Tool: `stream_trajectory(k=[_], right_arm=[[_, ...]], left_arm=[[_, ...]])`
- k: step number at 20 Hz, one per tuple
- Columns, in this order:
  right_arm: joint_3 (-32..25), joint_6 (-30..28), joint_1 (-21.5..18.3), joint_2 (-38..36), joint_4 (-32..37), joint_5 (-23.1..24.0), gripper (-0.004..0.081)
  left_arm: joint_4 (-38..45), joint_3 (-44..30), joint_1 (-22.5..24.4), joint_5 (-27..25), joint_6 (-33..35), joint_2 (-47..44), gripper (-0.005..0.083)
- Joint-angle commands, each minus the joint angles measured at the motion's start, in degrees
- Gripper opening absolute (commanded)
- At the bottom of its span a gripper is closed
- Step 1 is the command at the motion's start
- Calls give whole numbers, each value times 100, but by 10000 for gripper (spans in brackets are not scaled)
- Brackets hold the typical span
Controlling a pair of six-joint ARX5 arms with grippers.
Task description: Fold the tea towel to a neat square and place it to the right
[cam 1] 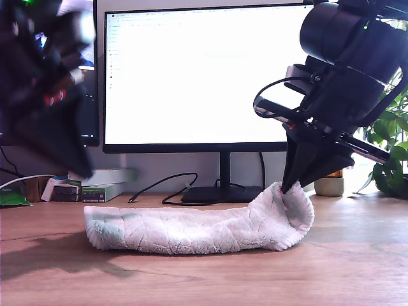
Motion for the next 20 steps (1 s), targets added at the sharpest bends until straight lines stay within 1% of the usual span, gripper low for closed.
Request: stream_trajectory(k=[1, 2, 5, 9, 13, 17, 20], right_arm=[[-48, -24, 26, -26, 46, -9, -12], [-48, -61, 26, -26, 50, -7, -12], [-48, -151, 26, -26, 57, -4, -12], [-46, -168, 26, -26, 55, -7, -12], [-46, -205, 26, -26, 57, -7, -12], [-46, -205, 26, -26, 59, -7, -12], [-46, -205, 26, -26, 63, -7, -12]], left_arm=[[42, -177, 151, 345, -184, 245, 457], [85, -177, 227, 476, -186, 400, 495], [247, -181, 365, 975, -195, 804, 492], [737, -205, 426, 1362, -295, 1198, 492], [992, -208, 566, 1340, -382, 1294, 483], [894, -210, 660, 1204, -378, 1318, 478], [946, -212, 662, 1202, -380, 1362, 478]])
